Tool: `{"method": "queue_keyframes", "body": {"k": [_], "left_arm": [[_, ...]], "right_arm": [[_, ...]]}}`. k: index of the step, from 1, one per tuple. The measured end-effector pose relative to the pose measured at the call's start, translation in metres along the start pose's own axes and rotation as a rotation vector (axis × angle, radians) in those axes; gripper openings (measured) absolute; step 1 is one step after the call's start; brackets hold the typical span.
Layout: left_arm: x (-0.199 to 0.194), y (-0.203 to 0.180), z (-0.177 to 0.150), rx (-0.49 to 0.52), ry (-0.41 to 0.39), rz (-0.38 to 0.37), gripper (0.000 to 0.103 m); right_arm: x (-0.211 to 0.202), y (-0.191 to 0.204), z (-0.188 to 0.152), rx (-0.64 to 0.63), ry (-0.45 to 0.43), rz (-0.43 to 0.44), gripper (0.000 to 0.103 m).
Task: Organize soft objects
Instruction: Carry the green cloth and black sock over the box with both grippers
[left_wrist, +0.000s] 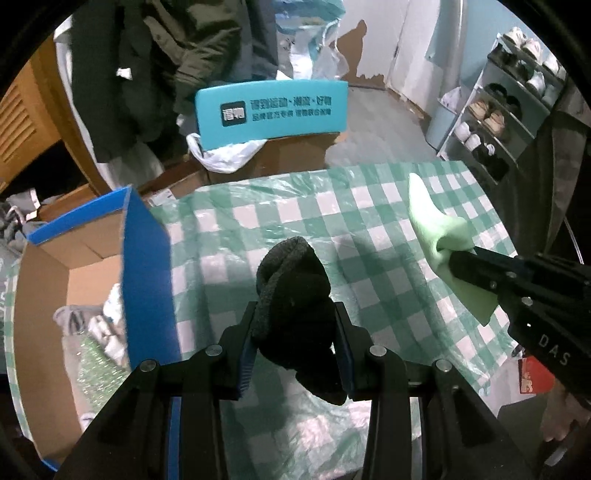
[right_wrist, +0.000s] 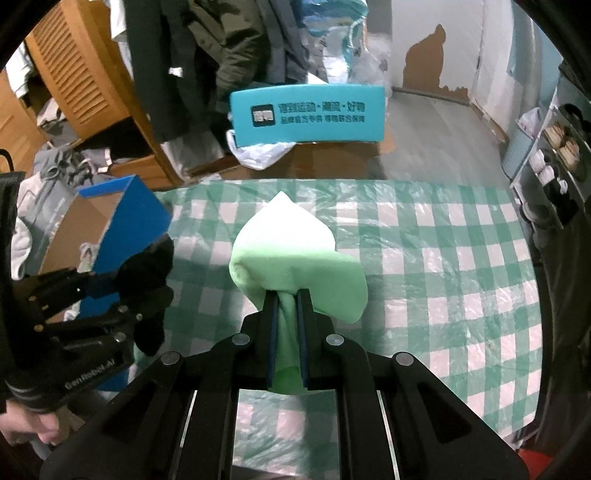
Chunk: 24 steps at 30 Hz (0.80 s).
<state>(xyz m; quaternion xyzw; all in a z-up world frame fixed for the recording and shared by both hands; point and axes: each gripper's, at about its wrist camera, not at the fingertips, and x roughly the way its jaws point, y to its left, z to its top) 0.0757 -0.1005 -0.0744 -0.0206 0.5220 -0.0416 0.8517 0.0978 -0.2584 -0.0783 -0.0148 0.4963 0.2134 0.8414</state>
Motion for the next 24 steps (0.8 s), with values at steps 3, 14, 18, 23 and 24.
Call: {"method": "queue_keyframes", "body": {"k": [3,14,18,23,24], "left_arm": [[-0.011,0.007,-0.004,-0.004,-0.01,-0.001,0.038],[-0.046,0.034,-0.017,-0.024,-0.055,0.005,0.038],[-0.054,0.048,-0.02,-0.032,-0.076,0.04,0.038],[-0.06,0.065,-0.023,-0.059,-0.083,0.05,0.038],[-0.062,0.068,-0.024,-0.064,-0.085,0.05,0.038]], "right_arm": [[-0.009,0.011,-0.001,-0.019,-0.012,0.009,0.009],[-0.032,0.06,0.002,-0.095,-0.046,0.061,0.009],[-0.029,0.074,0.006,-0.112,-0.047,0.067,0.009],[-0.018,0.088,0.014,-0.11,-0.031,0.093,0.009],[-0.017,0.092,0.015,-0.113,-0.029,0.094,0.009]]}}
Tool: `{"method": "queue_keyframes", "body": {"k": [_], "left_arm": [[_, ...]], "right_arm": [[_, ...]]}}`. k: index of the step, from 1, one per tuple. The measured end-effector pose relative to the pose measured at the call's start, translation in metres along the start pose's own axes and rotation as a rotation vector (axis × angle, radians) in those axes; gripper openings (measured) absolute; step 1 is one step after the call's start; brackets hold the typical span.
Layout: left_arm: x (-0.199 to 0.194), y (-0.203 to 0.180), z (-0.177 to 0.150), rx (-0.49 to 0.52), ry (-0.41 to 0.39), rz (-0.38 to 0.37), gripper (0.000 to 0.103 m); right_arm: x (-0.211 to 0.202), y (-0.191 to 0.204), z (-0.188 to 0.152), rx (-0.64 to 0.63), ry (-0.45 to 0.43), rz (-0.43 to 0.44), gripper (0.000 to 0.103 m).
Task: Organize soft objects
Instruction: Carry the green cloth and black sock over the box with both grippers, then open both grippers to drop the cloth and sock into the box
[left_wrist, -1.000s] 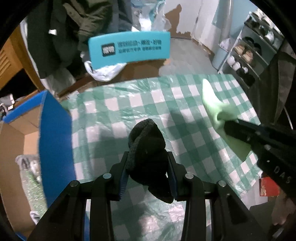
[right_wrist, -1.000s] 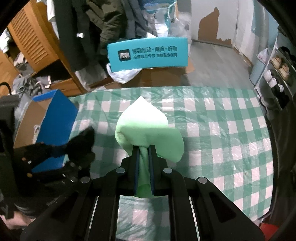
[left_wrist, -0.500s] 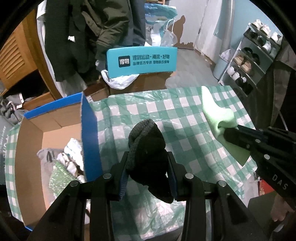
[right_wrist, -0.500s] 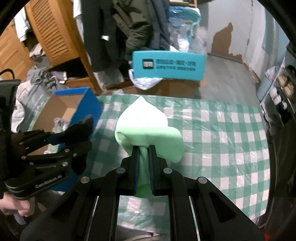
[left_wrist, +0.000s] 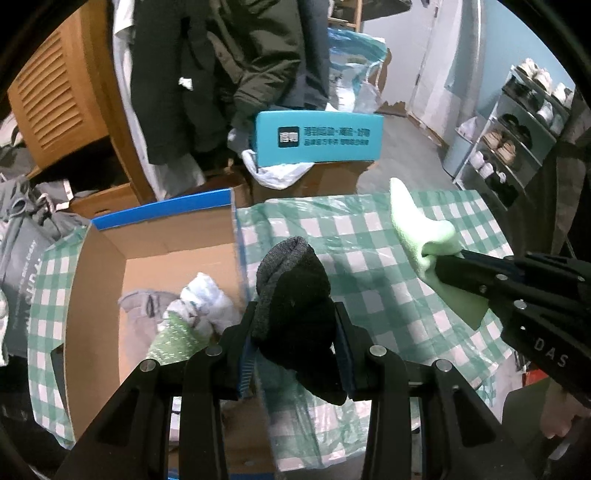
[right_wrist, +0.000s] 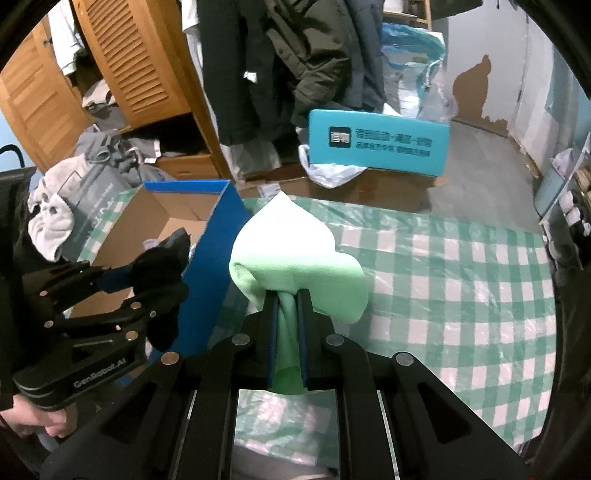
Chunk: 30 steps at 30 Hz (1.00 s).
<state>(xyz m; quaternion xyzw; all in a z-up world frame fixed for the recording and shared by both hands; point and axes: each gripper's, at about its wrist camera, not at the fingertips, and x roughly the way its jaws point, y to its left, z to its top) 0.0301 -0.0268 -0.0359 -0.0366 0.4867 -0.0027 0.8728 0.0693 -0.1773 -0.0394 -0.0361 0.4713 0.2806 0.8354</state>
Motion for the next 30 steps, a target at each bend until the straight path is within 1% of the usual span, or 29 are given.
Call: {"method": "queue_keyframes", "body": {"k": [3,7,21,30], "left_arm": [[-0.003,0.011,-0.001,-0.016,-0.007,0.007,0.038],[-0.005,0.029,-0.002,-0.055,-0.004,-0.01,0.038],[-0.009,0.081,-0.012,-0.131,0.0,0.018,0.038],[-0.008,0.128,-0.016,-0.205,0.014,0.055,0.038]], "right_arm": [[0.004,0.011,0.005,-0.015,0.003,0.009,0.009],[0.008,0.028,0.011,-0.039,0.002,0.024,0.009],[0.031,0.086,0.029,-0.12,0.035,0.072,0.009],[0.057,0.117,0.036,-0.148,0.083,0.103,0.009]]}}
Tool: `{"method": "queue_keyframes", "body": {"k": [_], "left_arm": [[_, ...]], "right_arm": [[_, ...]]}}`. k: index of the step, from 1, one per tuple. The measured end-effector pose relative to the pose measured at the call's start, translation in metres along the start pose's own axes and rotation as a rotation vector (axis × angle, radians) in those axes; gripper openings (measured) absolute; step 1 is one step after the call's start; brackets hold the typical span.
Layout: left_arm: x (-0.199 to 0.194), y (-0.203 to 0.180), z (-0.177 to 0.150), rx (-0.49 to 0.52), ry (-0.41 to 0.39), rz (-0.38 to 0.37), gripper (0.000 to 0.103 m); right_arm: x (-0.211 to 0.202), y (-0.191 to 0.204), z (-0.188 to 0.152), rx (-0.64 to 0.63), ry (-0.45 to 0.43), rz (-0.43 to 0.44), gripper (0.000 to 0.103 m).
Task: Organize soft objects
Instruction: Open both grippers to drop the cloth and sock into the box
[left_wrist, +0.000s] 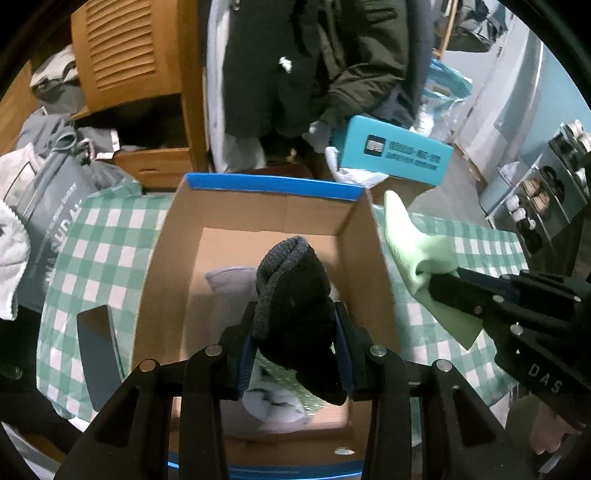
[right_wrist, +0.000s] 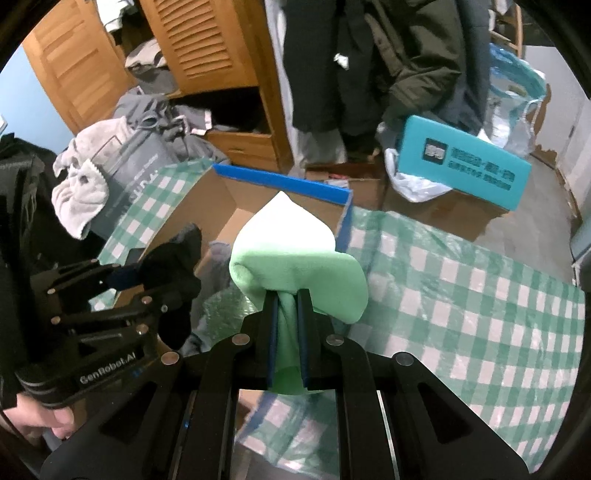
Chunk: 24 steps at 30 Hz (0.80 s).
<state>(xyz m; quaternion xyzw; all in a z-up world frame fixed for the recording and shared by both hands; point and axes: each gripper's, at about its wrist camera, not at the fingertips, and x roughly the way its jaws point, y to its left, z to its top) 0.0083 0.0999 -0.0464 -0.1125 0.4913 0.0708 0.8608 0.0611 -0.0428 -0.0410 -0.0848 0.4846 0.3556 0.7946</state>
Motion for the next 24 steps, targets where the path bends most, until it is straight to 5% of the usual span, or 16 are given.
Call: {"method": "queue_keyframes", "body": {"k": [16,24], "left_arm": [[0.024,0.021,-0.007,-0.063,0.064,0.029,0.045],[0.014,0.027,-0.004,-0.085,0.035,0.054,0.065]], "right_arm": [[0.049,0.021,0.008,-0.022,0.087,0.033,0.01],[0.042,0.018,0.014,-0.005,0.052,0.048,0.032]]}}
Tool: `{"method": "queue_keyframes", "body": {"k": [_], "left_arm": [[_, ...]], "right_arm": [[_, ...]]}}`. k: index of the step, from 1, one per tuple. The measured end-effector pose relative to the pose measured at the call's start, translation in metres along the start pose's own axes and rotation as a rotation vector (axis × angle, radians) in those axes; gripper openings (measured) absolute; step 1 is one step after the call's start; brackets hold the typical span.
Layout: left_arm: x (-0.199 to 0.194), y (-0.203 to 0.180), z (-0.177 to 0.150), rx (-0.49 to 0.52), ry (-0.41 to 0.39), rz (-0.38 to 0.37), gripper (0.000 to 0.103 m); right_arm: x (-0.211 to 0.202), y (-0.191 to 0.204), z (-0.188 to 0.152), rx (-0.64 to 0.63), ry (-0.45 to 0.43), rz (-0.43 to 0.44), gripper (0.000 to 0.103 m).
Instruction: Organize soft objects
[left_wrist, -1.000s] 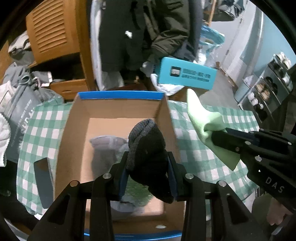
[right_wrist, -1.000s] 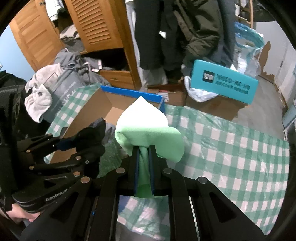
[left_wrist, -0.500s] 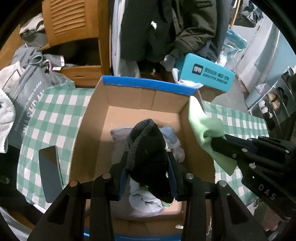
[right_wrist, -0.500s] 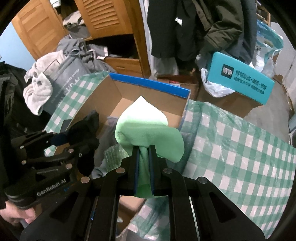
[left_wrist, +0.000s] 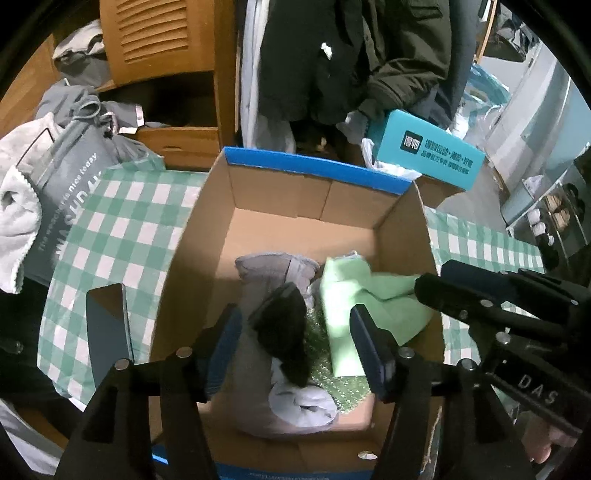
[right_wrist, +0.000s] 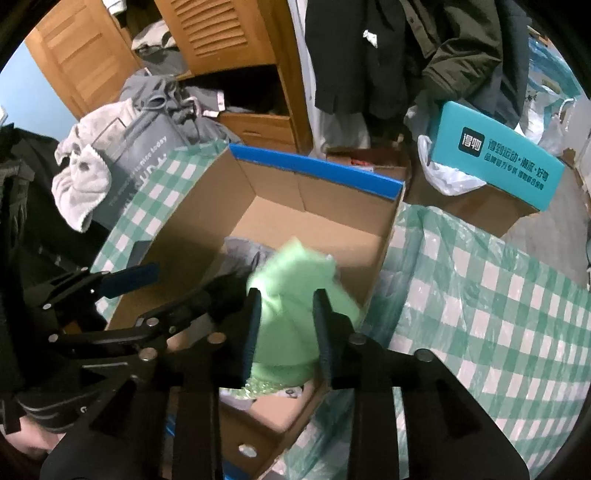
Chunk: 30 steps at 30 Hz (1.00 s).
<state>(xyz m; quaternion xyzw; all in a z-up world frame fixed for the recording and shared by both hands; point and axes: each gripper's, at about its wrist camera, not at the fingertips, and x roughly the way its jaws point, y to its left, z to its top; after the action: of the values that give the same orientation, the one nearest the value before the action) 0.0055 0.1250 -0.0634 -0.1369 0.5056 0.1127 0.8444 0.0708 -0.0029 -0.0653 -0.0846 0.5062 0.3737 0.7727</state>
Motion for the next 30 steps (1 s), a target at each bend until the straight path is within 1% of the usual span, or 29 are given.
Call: {"method": "queue_keyframes", "body": {"k": [1,3,5,10,12,13,15,16,21,23,27,30], "left_arm": [[-0.002,0.0,0.001,-0.001,-0.004,0.0,0.068],[-0.007,-0.002,0.001,-0.001,-0.017,0.003,0.071],[-0.012,-0.006,0.001,0.012,-0.033,0.006,0.073],[-0.025,-0.02,0.001,0.056,-0.058,0.012,0.079],[-0.031,-0.025,0.002,0.065,-0.077,0.024,0.083],[-0.035,-0.029,0.001,0.07,-0.099,0.046,0.086],[-0.042,-0.034,-0.002,0.083,-0.13,0.066,0.086],[-0.045,-0.037,-0.003,0.095,-0.135,0.064,0.086],[-0.057,-0.053,-0.008,0.136,-0.148,0.035,0.087],[-0.062,-0.06,-0.012,0.15,-0.16,0.028,0.089],[-0.067,-0.072,-0.02,0.164,-0.172,0.024,0.091],[-0.068,-0.08,-0.023,0.186,-0.169,0.031,0.091]], "right_arm": [[-0.002,-0.001,0.001,0.004,-0.006,-0.001,0.033],[-0.009,-0.003,0.001,0.014,-0.023,-0.005,0.041],[-0.017,-0.005,-0.002,0.016,-0.044,-0.013,0.047],[-0.034,-0.008,-0.011,0.01,-0.065,-0.049,0.05],[-0.044,-0.01,-0.015,0.013,-0.079,-0.061,0.058],[-0.05,-0.011,-0.017,0.014,-0.09,-0.072,0.059],[-0.06,-0.014,-0.02,0.012,-0.111,-0.094,0.061],[-0.065,-0.015,-0.021,0.013,-0.117,-0.109,0.061],[-0.084,-0.025,-0.029,0.033,-0.135,-0.123,0.061],[-0.09,-0.028,-0.032,0.031,-0.142,-0.132,0.062],[-0.098,-0.033,-0.041,0.004,-0.155,-0.171,0.062],[-0.1,-0.04,-0.047,0.014,-0.153,-0.172,0.062]]}}
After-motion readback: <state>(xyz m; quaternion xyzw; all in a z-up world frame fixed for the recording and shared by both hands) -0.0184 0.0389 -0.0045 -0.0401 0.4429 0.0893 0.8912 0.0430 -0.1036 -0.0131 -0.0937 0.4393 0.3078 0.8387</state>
